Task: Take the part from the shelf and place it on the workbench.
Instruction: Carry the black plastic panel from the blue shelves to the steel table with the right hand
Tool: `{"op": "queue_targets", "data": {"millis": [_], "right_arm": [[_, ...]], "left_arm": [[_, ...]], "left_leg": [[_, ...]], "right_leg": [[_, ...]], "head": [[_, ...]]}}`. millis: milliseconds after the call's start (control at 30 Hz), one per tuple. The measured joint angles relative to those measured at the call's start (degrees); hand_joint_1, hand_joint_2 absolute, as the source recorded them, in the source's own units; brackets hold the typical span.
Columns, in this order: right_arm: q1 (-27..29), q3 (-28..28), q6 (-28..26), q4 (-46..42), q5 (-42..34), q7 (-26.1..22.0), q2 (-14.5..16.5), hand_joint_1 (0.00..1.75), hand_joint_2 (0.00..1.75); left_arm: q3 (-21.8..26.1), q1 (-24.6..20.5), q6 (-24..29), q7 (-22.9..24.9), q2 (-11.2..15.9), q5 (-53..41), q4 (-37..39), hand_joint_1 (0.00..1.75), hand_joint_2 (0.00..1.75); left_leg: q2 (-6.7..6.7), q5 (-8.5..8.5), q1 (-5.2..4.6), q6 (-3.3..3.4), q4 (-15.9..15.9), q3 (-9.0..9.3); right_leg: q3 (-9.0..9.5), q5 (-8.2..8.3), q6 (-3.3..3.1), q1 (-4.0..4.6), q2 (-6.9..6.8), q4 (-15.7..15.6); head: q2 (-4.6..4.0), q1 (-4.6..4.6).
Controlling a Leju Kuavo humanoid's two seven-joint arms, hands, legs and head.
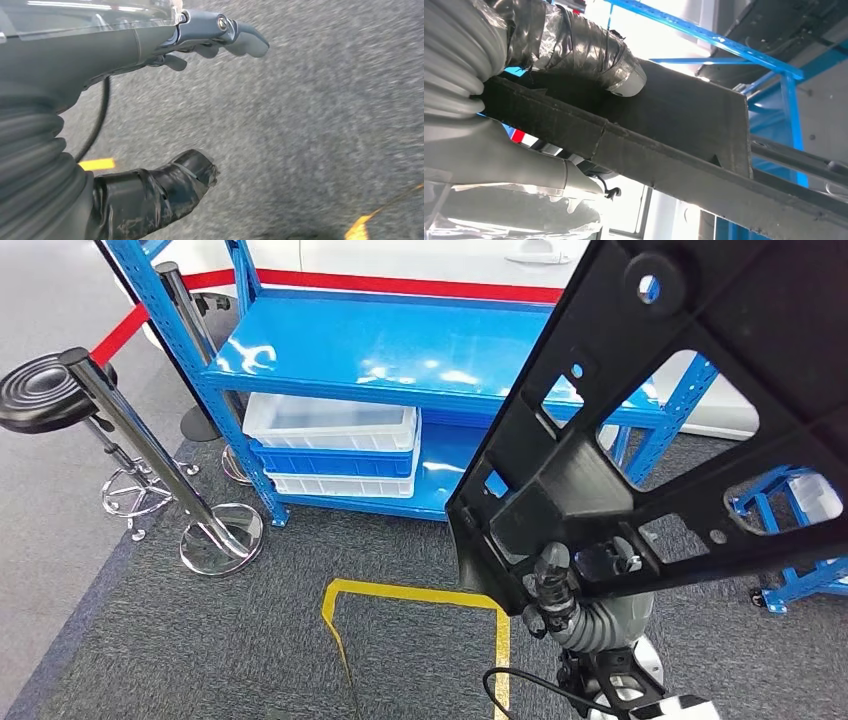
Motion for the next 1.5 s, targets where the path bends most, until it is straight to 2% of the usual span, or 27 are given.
{"op": "queue_targets", "data": {"millis": [100, 133, 167, 200, 233, 300, 367, 433, 500, 567, 633, 667, 700, 733, 800, 867, 900, 967, 1033, 1100, 1167, 1200, 1233, 1300, 1367, 1400, 1500], "right_arm": [[0.52, 0.01, -0.09, 0.23, 0.08, -0.1, 0.12, 1.75, 1.75], [0.76, 0.01, -0.13, 0.37, -0.02, -0.22, 0.19, 1.75, 1.75], [0.96, 0.02, -0.13, 0.51, -0.12, -0.37, 0.26, 1.75, 1.75], [1.13, 0.03, -0.13, 0.66, -0.27, -0.53, 0.36, 1.75, 1.75], [1.27, 0.08, -0.13, 0.83, -0.46, -0.75, 0.49, 1.75, 1.75], [1.44, 0.24, -0.14, 1.1, -0.87, -1.22, 0.81, 1.75, 1.75], [1.53, 0.39, -0.21, 1.28, -1.1, -1.61, 1.11, 1.75, 1.75], [1.59, 0.49, -0.29, 1.44, -1.2, -1.74, 1.29, 1.75, 1.75], [1.68, 0.58, -0.33, 1.66, -1.29, -1.8, 1.4, 1.75, 1.75], [1.81, 0.68, -0.34, 1.85, -1.37, -1.87, 1.45, 1.75, 1.75], [1.94, 0.83, -0.3, 2.12, -1.4, -1.87, 1.5, 1.75, 1.75], [1.98, 0.89, -0.27, 2.32, -1.34, -1.8, 1.52, 1.75, 1.75], [2.0, 0.93, -0.22, 2.49, -1.21, -1.68, 1.54, 1.75, 1.75], [1.98, 0.97, -0.16, 2.63, -1.04, -1.55, 1.54, 1.75, 1.75], [1.77, 1.04, -0.05, 2.81, -0.66, -1.31, 1.54, 1.75, 1.75], [1.45, 1.17, 0.02, 2.93, -0.41, -1.06, 1.56, 1.75, 1.75], [1.31, 1.25, 0.08, 2.98, -0.33, -0.86, 1.57, 1.75, 1.75], [1.02, 1.4, 0.37, 3.05, -0.11, -0.29, 1.61, 1.75, 1.75], [0.53, 1.62, 0.7, 3.11, 0.25, 0.23, 1.65, 1.75, 1.75], [0.17, 1.82, 0.63, 3.14, 0.69, 0.51, 1.71, 1.75, 1.75], [0.14, 1.95, 0.15, 3.3, 1.13, 0.58, 1.77, 1.75, 1.75], [0.14, 2.04, -0.09, 3.43, 1.27, 0.59, 1.84, 1.75, 1.75], [0.13, 2.14, -0.24, 3.57, 1.36, 0.59, 1.93, 1.75, 1.75], [0.11, 2.29, -0.33, 3.78, 1.38, 0.58, 2.13, 1.75, 1.75], [0.05, 2.33, -0.32, 3.9, 1.44, 0.55, 2.23, 1.75, 1.75], [0.01, 2.35, -0.32, 3.96, 1.49, 0.54, 2.26, 1.75, 1.75], [-0.16, 2.51, -0.3, 4.17, 1.57, 0.52, 2.38, 1.75, 1.75]], "left_arm": [[0.0, 0.13, -0.09, 0.61, 0.16, 0.06, 0.02, 0.0, 1.75], [0.0, 0.11, -0.09, 0.77, 0.22, 0.1, 0.02, 0.0, 1.75], [0.0, 0.09, -0.08, 0.92, 0.28, 0.16, 0.02, 0.0, 1.75], [0.0, 0.09, -0.07, 1.11, 0.34, 0.26, 0.02, 0.0, 1.75], [0.0, 0.11, -0.06, 1.32, 0.46, 0.36, 0.02, 0.0, 1.75], [-0.01, 0.01, -0.05, 1.56, 0.78, 0.48, 0.02, 0.0, 1.75], [-0.03, -0.26, 0.0, 1.61, 1.11, 0.51, 0.02, 0.0, 1.75], [-0.05, -0.33, 0.08, 1.61, 1.39, 0.64, 0.02, 0.0, 1.75], [-0.07, -0.11, 0.13, 1.64, 1.65, 0.85, 0.02, 0.0, 1.75], [-0.11, -0.05, 0.15, 1.71, 1.86, 0.99, 0.02, 0.0, 1.75], [-0.2, -0.17, 0.15, 1.85, 1.95, 1.12, 0.02, 0.0, 1.75], [-0.23, -0.17, 0.14, 1.96, 1.95, 1.26, 0.02, 0.0, 1.75], [-0.25, -0.15, 0.12, 2.1, 1.96, 1.4, 0.02, 0.0, 1.75], [-0.25, -0.13, 0.07, 2.23, 1.97, 1.54, 0.02, 0.0, 1.75], [-0.28, -0.16, -0.09, 2.41, 1.99, 1.71, 0.02, 0.0, 1.75], [-0.37, -0.39, -0.22, 2.48, 2.02, 1.87, 0.02, 0.0, 1.75], [-0.41, -0.49, -0.28, 2.52, 2.03, 1.98, 0.02, 0.0, 1.75], [-0.45, -0.55, -0.37, 2.57, 2.1, 2.18, 0.02, 0.0, 1.75], [-0.48, -0.58, -0.51, 2.57, 2.16, 2.28, 0.02, 0.0, 1.75], [-0.52, -0.89, -0.76, 2.57, 2.15, 2.4, 0.02, 0.0, 1.75], [-0.58, -1.18, -1.02, 2.57, 2.15, 2.58, 0.02, 0.0, 1.75], [-0.63, -1.22, -1.09, 2.58, 2.15, 2.65, 0.02, 0.0, 1.75], [-0.72, -1.23, -1.16, 2.61, 2.15, 2.69, 0.02, 0.0, 1.75], [-0.95, -1.31, -1.29, 2.72, 2.16, 2.69, 0.02, 0.0, 1.75], [-1.11, -1.56, -1.45, 2.89, 2.17, 2.67, 0.02, 0.0, 1.75], [-1.16, -1.64, -1.55, 2.97, 2.17, 2.67, 0.02, 0.0, 1.75], [-1.28, -1.47, -1.74, 3.2, 2.19, 2.68, 0.02, 0.0, 1.75]], "left_leg": [[1.54, -7.61, 0.27, -1.08, 9.18, -2.91], [1.88, -9.13, 0.37, -1.31, 12.57, -3.58], [2.07, -9.51, 0.43, -1.43, 14.68, -3.72], [2.19, -8.88, 0.47, -1.47, 14.94, -2.97], [2.42, -7.67, 0.51, -1.43, 12.94, -1.0], [3.83, -5.92, 0.31, -1.09, 4.88, 4.99], [5.1, -5.77, -0.24, -0.24, -1.05, 8.69], [4.76, -5.79, -0.57, 0.68, -2.03, 8.67], [4.0, -5.25, -0.28, 1.53, -2.75, 8.61], [3.23, -4.66, 0.0, 2.34, -3.3, 8.5], [2.21, -4.38, -0.13, 2.75, -3.17, 8.04], [1.59, -4.32, -0.22, 2.81, -2.99, 7.83], [0.93, -4.28, -0.29, 2.84, -2.76, 7.64], [0.26, -4.27, -0.33, 2.83, -2.5, 7.48], [-1.06, -4.32, -0.34, 2.7, -1.87, 7.1], [-2.25, -4.28, -0.35, 2.24, -1.06, 6.29], [-2.76, -4.14, -0.29, 1.89, -0.89, 5.85], [-3.77, -3.74, -0.13, 1.11, -0.87, 5.21], [-2.33, -4.74, -0.26, 0.36, 0.55, 4.36], [0.61, -8.09, -0.13, -0.48, 6.32, 1.77], [1.93, -10.99, 0.33, -1.13, 13.19, -1.31], [2.13, -11.05, 0.51, -1.32, 14.42, -1.78], [2.33, -10.06, 0.65, -1.41, 13.42, -1.1], [3.49, -6.6, 0.71, -1.23, 5.96, 3.02], [4.89, -4.86, 0.23, -0.46, -0.33, 6.39], [5.11, -4.85, -0.02, -0.05, -1.44, 6.84], [3.73, -4.48, -0.06, 1.02, -2.04, 6.71]], "right_leg": [[-1.54, 1.39, -0.48, -0.02, -1.39, -0.04], [-2.1, 1.76, -0.43, 0.03, -1.98, 0.01], [-2.54, 2.02, -0.39, 0.05, -2.5, 0.07], [-2.91, 2.22, -0.33, 0.05, -3.02, 0.13], [-3.16, 2.35, -0.26, 0.05, -3.54, 0.21], [-3.21, 2.5, -0.03, 0.14, -4.55, 0.35], [-3.1, 2.71, 0.45, 0.31, -5.49, 0.34], [-3.05, 2.99, 1.08, 0.45, -6.28, 0.13], [-3.36, 2.22, 1.64, 0.4, -5.29, 0.96], [-5.55, -0.98, 1.79, 0.35, -2.84, 5.77], [-8.99, -4.37, 1.65, 0.44, -1.5, 13.07], [-10.07, -4.8, 1.58, 0.48, -1.28, 15.34], [-10.25, -4.13, 1.47, 0.49, -1.17, 15.7], [-9.51, -2.61, 1.33, 0.49, -1.03, 14.18], [-6.19, 1.1, 0.85, 0.46, 0.54, 7.35], [-4.15, 2.65, 0.65, 0.43, 2.55, 2.27], [-4.12, 2.48, 0.66, 0.47, 2.96, 1.73], [-4.29, 2.82, 0.48, 0.46, 2.01, 1.41], [-4.2, 3.2, -0.03, 0.15, 0.76, 0.99], [-4.2, 3.39, -0.29, 0.04, -0.62, 0.8], [-4.32, 3.39, -0.33, 0.11, -2.12, 0.86], [-4.36, 3.37, -0.33, 0.11, -2.81, 0.9], [-4.37, 3.33, -0.29, 0.1, -3.46, 0.92], [-4.19, 3.21, -0.11, 0.08, -4.63, 0.92], [-4.02, 3.1, 0.37, 0.24, -5.59, 0.84], [-3.98, 3.08, 0.68, 0.32, -5.99, 0.78], [-3.81, 2.88, 1.72, 0.38, -6.49, 0.64]], "head": [[0.0, -0.73], [0.0, -0.78], [0.0, -0.82], [0.0, -0.85], [0.0, -0.86], [0.0, -0.87], [0.0, -0.8], [0.01, -0.78], [0.01, -0.76], [0.01, -0.44], [0.0, -0.21], [0.0, -0.2], [0.0, -0.2], [0.0, -0.19], [0.0, -0.19], [0.0, -0.24], [0.0, -0.26], [0.0, -0.23], [0.0, -0.61], [0.0, -1.21], [0.0, -1.43], [0.0, -1.44], [0.0, -1.45], [0.0, -1.46], [0.0, -1.44], [0.0, -1.44], [0.0, -1.4]]}}
